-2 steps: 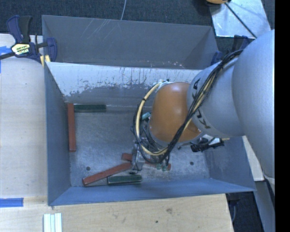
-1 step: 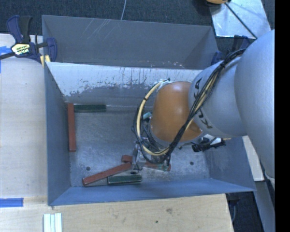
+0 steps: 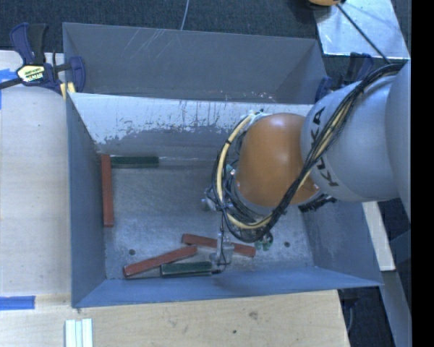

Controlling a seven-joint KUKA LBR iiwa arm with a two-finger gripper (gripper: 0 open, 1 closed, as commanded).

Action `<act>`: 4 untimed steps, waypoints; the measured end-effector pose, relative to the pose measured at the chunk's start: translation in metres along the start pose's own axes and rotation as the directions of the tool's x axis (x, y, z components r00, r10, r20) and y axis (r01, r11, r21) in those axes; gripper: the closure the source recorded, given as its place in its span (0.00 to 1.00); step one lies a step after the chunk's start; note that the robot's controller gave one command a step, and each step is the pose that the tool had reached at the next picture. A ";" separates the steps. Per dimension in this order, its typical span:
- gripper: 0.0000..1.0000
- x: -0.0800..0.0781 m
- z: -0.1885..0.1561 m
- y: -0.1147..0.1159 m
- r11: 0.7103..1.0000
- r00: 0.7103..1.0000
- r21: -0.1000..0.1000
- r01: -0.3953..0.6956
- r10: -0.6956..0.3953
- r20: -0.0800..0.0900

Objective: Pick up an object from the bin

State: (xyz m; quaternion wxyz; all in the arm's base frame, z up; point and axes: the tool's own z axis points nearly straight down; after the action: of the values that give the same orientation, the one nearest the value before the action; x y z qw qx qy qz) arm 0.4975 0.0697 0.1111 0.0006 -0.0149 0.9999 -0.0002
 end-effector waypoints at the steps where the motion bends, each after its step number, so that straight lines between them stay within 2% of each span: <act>1: 0.00 0.001 0.012 -0.004 0.997 0.997 0.000 0.076 -0.076 -0.001; 2: 1.00 -0.007 0.039 0.002 0.977 0.977 0.000 0.212 -0.212 0.002; 4: 1.00 -0.007 0.038 0.002 0.977 0.977 0.000 0.212 -0.212 0.002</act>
Offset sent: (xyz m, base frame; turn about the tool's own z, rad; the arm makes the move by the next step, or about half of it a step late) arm 0.0056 0.0028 -0.0411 -0.2169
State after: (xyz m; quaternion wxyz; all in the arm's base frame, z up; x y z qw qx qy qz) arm 0.5045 0.0719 0.0731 0.0016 -0.1217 0.9926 -0.0001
